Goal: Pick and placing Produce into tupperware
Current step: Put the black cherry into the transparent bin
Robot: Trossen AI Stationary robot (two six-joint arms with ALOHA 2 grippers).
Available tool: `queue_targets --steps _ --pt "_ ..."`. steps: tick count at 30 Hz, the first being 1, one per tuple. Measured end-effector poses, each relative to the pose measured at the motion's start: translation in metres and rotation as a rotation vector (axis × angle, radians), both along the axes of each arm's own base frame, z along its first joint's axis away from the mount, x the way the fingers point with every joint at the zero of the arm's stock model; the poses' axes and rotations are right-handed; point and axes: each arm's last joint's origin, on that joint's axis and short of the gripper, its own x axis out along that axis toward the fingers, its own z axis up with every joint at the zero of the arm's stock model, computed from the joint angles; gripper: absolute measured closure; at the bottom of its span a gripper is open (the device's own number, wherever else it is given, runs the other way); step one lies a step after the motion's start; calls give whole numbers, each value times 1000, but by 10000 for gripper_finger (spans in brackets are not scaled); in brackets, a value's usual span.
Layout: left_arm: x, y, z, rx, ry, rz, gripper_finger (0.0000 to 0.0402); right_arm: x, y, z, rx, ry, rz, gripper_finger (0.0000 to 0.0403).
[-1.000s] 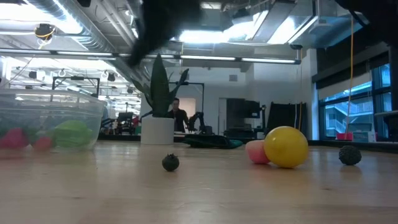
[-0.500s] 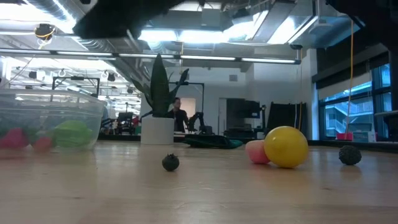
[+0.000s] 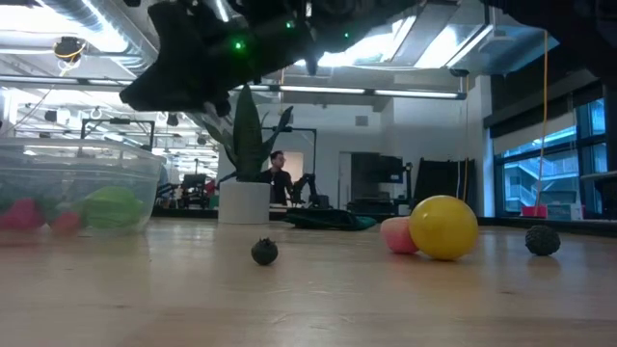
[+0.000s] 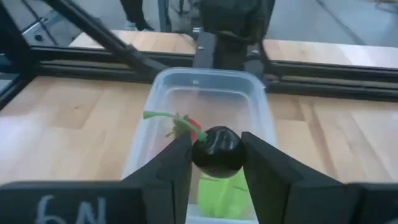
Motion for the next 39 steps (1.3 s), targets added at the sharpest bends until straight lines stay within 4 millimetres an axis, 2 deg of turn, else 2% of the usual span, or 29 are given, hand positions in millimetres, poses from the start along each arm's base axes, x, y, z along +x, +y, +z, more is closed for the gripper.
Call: queue_targets --steps 19,32,39 --pt "0 0 0 2 3 0 365 8 -2 -32 68 4 -34 273" --pt "0 0 0 2 3 0 385 9 -2 -32 67 -5 -33 257" --pt "0 0 0 2 3 0 373 8 -2 -33 66 11 -33 258"
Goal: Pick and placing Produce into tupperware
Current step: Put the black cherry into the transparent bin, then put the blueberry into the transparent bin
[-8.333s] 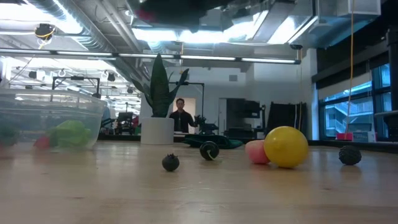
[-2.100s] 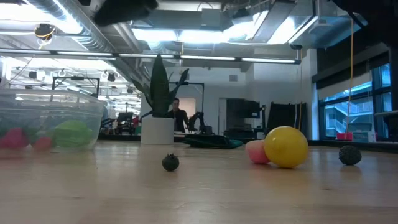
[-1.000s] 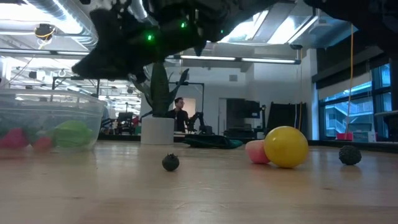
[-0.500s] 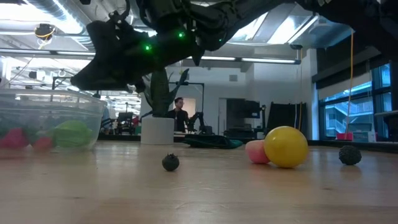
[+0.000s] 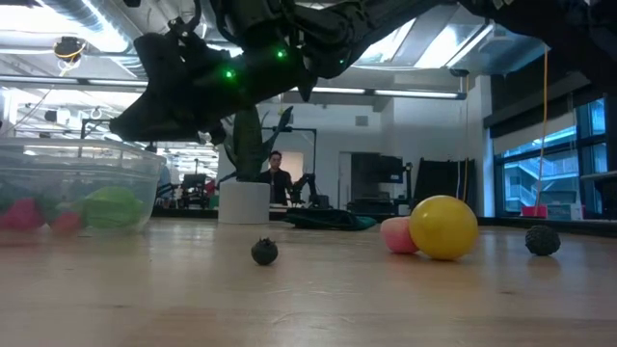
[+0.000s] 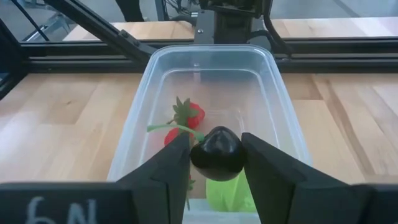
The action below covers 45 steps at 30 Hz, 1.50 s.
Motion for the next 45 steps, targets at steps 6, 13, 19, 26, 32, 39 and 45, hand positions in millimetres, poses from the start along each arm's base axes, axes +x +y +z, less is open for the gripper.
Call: queue_targets --steps 6,13,19,26,32,39,45 --pt "0 0 0 0 0 0 356 0 0 0 -1 -1 0 258" --pt "0 0 0 0 0 0 336 0 0 0 -2 -2 1 257" --pt "0 0 0 0 0 0 321 0 0 0 -6 -2 3 257" --pt "0 0 0 0 0 0 305 0 0 0 -24 -4 10 257" --pt "0 0 0 0 0 0 291 0 0 1 -25 -4 11 257" --pt "0 0 0 0 0 0 277 0 0 1 -27 -6 12 249" --pt "0 0 0 0 0 0 273 0 0 1 -22 -5 9 188"
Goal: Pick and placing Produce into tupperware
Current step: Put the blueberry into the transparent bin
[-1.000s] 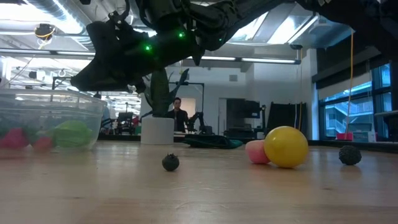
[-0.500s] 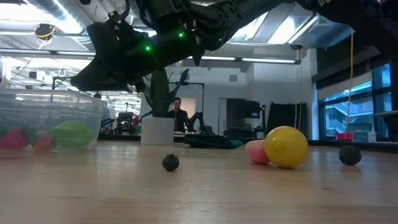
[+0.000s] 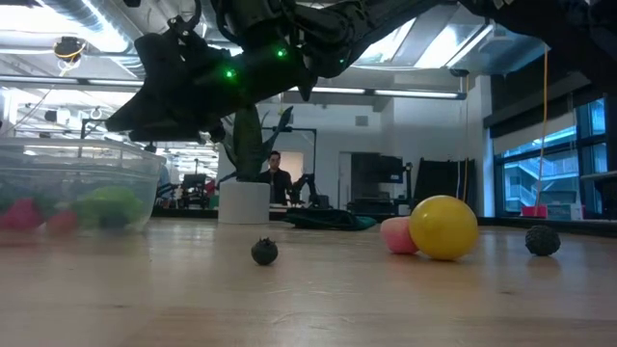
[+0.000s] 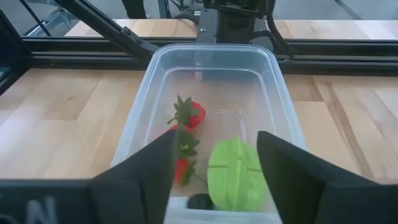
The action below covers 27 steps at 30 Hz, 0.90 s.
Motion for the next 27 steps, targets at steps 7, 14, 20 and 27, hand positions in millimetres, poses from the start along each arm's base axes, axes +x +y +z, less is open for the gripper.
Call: queue_targets --steps 7,14,20,27 --pt "0 0 0 0 0 0 282 -1 2 5 -4 -9 5 134" --pt "0 0 0 0 0 0 288 -22 20 44 -116 87 137 131" --pt "0 0 -2 9 20 0 293 -59 42 66 -144 356 216 134" --pt "0 1 -12 54 119 31 305 -82 67 50 -152 587 298 134"
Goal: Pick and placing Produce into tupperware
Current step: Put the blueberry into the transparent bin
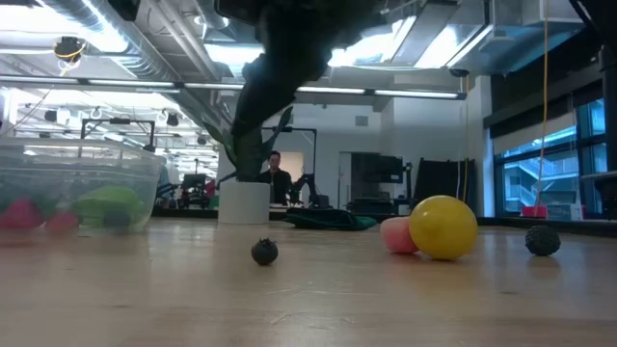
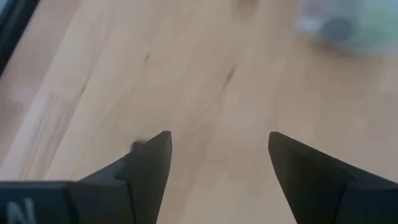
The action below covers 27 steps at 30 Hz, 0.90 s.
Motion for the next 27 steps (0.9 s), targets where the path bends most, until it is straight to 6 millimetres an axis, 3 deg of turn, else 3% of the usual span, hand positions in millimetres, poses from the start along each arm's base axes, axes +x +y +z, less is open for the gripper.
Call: queue_targets --steps 10,15,27 --pt "-1 0 -5 -2 50 3 325 -20 41 -28 -30 79 114 135" --pt "-1 0 -5 -2 50 2 334 -20 54 -41 21 -1 86 135" --pt "-1 0 -5 -6 50 -14 356 -28 51 -70 -4 -15 84 135"
